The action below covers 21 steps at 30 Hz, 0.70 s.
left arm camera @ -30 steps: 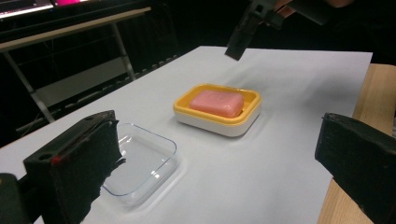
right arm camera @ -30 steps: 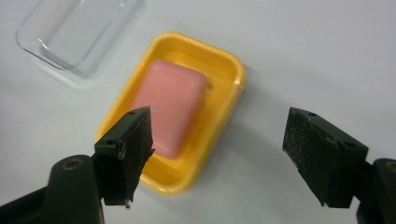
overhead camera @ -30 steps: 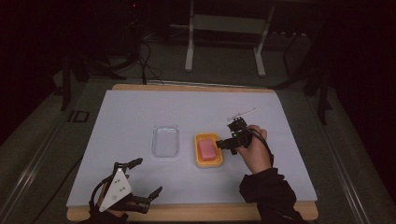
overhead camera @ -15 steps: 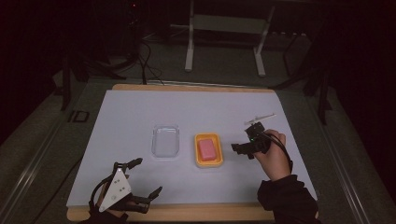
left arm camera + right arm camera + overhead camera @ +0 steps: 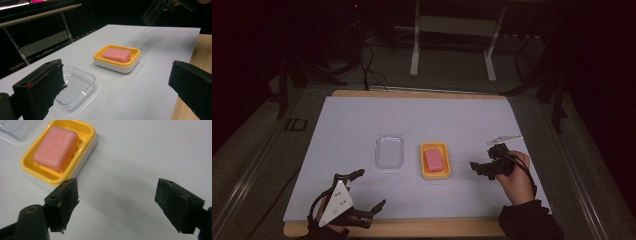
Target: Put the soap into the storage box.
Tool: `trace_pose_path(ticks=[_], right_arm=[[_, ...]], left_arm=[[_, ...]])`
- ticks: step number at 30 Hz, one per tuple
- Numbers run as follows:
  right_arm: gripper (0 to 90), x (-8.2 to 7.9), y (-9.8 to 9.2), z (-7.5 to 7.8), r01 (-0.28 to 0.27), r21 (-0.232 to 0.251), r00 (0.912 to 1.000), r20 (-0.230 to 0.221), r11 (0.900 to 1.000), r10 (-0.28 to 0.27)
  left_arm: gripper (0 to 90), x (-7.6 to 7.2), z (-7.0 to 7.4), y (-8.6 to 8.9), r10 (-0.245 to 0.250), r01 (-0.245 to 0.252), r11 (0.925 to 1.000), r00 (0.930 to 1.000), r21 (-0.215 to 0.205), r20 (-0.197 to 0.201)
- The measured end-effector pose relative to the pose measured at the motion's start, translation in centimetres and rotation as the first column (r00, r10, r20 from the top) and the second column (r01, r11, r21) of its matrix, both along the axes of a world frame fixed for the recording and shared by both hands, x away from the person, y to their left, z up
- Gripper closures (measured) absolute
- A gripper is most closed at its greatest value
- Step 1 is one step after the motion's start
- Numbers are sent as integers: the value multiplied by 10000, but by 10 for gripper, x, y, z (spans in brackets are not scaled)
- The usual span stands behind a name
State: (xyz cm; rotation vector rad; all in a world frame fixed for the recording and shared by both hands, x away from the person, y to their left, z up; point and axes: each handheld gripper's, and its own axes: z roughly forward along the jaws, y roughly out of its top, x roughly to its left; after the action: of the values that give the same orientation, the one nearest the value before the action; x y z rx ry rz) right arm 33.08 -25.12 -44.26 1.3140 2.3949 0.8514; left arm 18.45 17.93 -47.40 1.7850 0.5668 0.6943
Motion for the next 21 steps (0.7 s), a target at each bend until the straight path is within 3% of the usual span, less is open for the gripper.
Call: trace_pose_path(ticks=[12,21], right_arm=[[166,-15,-25,-14,293,580,9991,300,9979,-311],[166,-25,-45,-25,624,722,9979,97,9954,-633]], left_arm=[[6,0,0,0,-40,40,10000,10000,11,-7],[6,0,0,-1,-36,36,10000,10000,23,-16]])
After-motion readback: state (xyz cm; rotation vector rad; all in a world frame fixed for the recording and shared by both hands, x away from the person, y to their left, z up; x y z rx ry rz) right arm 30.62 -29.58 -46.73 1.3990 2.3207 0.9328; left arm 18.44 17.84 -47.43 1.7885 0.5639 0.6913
